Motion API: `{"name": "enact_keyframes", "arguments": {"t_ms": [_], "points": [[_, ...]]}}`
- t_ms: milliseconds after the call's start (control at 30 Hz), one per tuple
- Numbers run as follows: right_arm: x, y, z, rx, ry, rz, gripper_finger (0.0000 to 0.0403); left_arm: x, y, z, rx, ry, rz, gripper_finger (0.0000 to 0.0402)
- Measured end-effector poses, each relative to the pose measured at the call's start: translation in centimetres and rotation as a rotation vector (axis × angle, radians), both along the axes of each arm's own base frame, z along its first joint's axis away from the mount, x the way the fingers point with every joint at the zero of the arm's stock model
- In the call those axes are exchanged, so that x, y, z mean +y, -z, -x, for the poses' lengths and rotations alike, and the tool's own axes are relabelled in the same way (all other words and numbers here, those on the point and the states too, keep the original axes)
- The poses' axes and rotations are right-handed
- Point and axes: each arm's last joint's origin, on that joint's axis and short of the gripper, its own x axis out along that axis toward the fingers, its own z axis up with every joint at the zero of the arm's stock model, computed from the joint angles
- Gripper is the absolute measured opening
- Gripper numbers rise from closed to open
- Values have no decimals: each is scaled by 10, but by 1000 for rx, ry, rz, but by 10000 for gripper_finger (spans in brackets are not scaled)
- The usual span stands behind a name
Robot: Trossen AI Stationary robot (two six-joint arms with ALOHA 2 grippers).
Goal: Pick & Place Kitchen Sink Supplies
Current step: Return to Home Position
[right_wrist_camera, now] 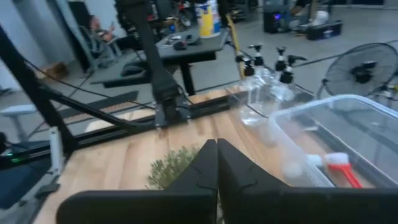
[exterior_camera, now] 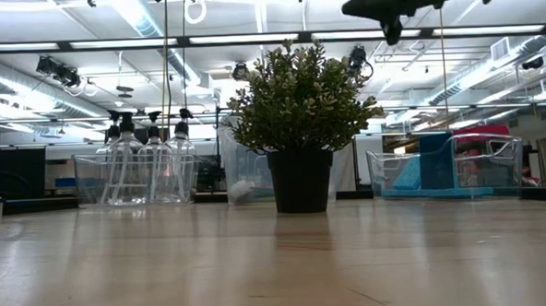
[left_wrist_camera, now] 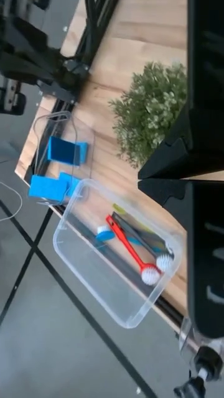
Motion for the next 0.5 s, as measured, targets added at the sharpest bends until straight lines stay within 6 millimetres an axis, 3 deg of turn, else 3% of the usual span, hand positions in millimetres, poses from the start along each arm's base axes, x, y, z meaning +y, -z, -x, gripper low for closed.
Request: {"name": "enact_keyframes", "arguments": {"t_ms": [167,500], "points": [[10,14,7,16,25,-8,1,0,-1,-1,-25,-14,20,3],[33,38,15,9,-111,-8,1,0,-1,-1,-25,-14,20,3]]}}
